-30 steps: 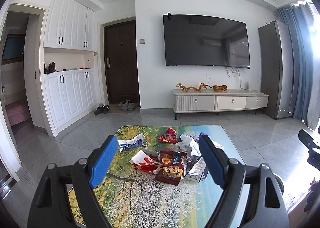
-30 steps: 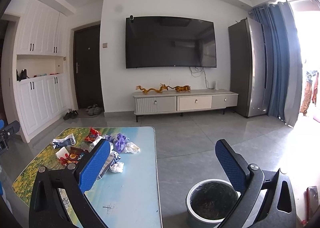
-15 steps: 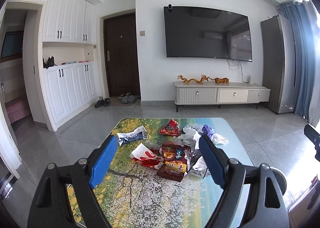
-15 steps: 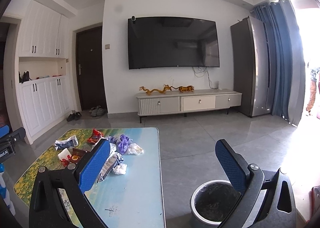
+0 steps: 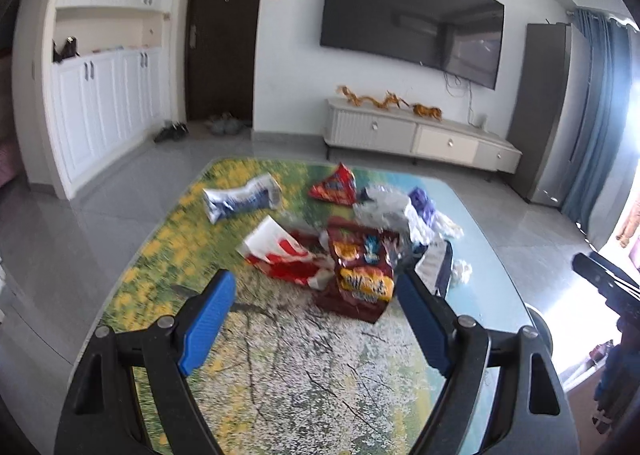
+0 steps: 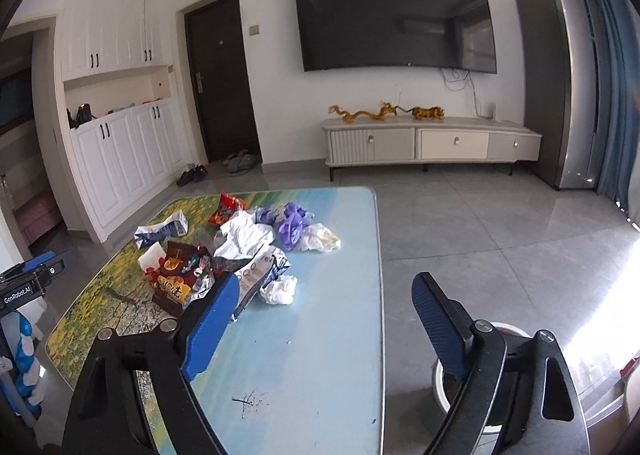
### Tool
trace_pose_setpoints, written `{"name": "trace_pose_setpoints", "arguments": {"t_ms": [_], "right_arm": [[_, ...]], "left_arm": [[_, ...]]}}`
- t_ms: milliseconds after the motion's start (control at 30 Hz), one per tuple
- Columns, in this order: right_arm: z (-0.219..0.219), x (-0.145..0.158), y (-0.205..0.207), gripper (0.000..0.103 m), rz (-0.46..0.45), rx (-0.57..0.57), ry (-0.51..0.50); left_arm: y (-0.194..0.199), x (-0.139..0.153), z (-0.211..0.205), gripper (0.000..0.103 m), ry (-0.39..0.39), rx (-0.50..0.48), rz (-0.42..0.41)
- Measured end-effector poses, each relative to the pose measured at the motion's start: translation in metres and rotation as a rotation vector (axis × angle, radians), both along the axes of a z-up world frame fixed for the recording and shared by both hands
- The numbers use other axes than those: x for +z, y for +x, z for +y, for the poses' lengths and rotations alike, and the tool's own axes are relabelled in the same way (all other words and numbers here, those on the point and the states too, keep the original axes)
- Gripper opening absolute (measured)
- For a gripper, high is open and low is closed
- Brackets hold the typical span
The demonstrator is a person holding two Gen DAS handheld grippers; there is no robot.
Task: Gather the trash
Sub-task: 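Grasp the white tissue with the right gripper while the left gripper grasps the milk carton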
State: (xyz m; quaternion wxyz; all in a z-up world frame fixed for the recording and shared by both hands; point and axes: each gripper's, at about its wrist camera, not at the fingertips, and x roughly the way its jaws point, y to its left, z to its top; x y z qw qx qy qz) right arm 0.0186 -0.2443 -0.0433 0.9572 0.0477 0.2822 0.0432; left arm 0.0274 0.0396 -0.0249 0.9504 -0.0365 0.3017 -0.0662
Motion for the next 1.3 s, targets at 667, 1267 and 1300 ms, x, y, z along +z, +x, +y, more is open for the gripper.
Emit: {"name": "trace_pose_setpoints", "arguments": {"t_ms": [667,1267,1300], "right_arm": [[0.015,-0.080,0.118,0.052,0.271,0.243,0.107],[0.000,-0.104,0.162,0.042,0.380,0.348,0.323],[0.000,-0.106,0.164,0.042,0.385,0.350,0.328]], "left_arm": [[0.084,-0.043,-0.085,0.075,-0.044,-0.330,0.163],[0.148,-0.087,-0.134,0.032,0.049,-0.409,0.348],[0.148,-0.088,-0.134,0.031,0.052,-0.410,0.352]]}}
